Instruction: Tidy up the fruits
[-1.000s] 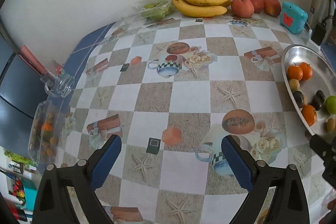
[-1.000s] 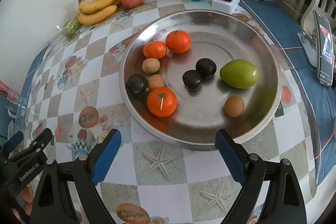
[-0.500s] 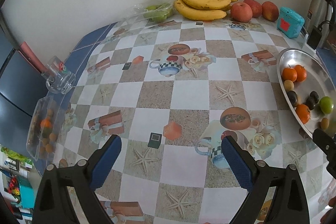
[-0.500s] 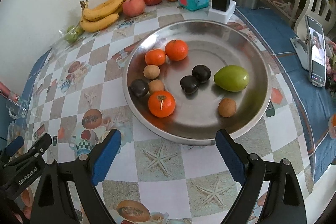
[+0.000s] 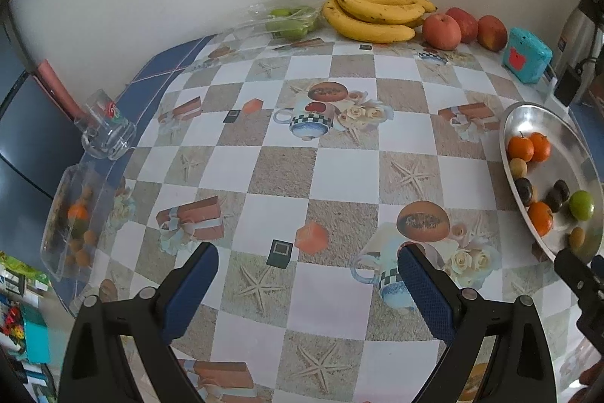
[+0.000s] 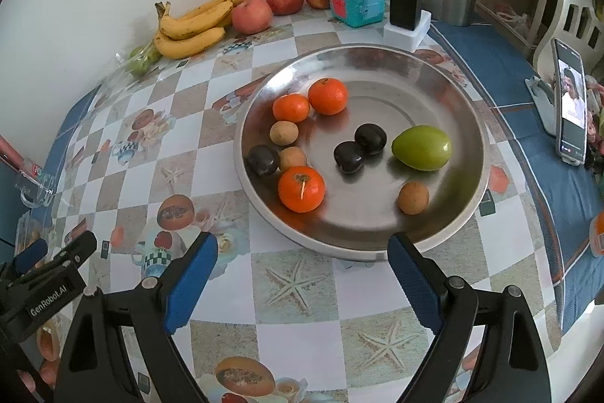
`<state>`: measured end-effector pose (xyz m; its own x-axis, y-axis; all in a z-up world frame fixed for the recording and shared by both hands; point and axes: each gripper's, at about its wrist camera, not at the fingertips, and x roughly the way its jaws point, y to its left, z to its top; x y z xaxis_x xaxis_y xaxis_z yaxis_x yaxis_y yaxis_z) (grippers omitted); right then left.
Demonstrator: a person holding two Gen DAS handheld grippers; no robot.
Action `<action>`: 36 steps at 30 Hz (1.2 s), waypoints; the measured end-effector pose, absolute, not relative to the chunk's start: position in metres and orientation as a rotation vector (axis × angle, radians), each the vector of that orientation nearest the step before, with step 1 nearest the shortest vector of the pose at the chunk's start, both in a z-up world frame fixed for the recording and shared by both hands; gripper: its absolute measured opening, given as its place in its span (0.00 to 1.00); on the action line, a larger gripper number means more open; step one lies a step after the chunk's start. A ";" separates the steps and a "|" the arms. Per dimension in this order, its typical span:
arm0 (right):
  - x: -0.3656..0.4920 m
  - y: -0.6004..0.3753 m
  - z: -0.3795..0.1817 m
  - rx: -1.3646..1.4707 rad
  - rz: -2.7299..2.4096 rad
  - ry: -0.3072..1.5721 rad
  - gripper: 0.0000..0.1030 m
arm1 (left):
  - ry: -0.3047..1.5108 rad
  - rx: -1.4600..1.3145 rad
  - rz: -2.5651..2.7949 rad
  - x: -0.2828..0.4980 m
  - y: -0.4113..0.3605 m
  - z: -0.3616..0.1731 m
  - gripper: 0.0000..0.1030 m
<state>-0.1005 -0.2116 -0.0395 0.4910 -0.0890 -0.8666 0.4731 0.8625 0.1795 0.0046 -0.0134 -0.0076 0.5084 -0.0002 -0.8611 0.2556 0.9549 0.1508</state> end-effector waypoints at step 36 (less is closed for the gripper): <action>-0.093 -0.204 -0.045 0.400 -0.329 1.047 0.89 | 1.093 0.247 -0.139 0.010 -0.010 -0.016 0.95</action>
